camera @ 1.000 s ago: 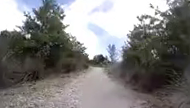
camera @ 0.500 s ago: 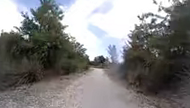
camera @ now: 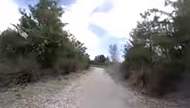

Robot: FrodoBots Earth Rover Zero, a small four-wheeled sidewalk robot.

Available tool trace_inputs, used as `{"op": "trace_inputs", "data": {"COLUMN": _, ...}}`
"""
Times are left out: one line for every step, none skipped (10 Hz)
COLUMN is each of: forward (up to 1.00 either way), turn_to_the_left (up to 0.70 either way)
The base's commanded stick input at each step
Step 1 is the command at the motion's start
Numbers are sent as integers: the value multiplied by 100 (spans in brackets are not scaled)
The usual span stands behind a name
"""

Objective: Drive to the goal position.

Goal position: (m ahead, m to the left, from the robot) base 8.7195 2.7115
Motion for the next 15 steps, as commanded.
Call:
{"op": "trace_inputs", "data": {"forward": 45, "turn_to_the_left": 0}}
{"op": "trace_inputs", "data": {"forward": 45, "turn_to_the_left": 0}}
{"op": "trace_inputs", "data": {"forward": 45, "turn_to_the_left": 0}}
{"op": "trace_inputs", "data": {"forward": 45, "turn_to_the_left": 0}}
{"op": "trace_inputs", "data": {"forward": 45, "turn_to_the_left": 0}}
{"op": "trace_inputs", "data": {"forward": 45, "turn_to_the_left": 0}}
{"op": "trace_inputs", "data": {"forward": 45, "turn_to_the_left": 0}}
{"op": "trace_inputs", "data": {"forward": 45, "turn_to_the_left": 0}}
{"op": "trace_inputs", "data": {"forward": 45, "turn_to_the_left": 0}}
{"op": "trace_inputs", "data": {"forward": 45, "turn_to_the_left": 0}}
{"op": "trace_inputs", "data": {"forward": 45, "turn_to_the_left": 0}}
{"op": "trace_inputs", "data": {"forward": 45, "turn_to_the_left": 0}}
{"op": "trace_inputs", "data": {"forward": 45, "turn_to_the_left": 0}}
{"op": "trace_inputs", "data": {"forward": 45, "turn_to_the_left": 13}}
{"op": "trace_inputs", "data": {"forward": 45, "turn_to_the_left": 27}}
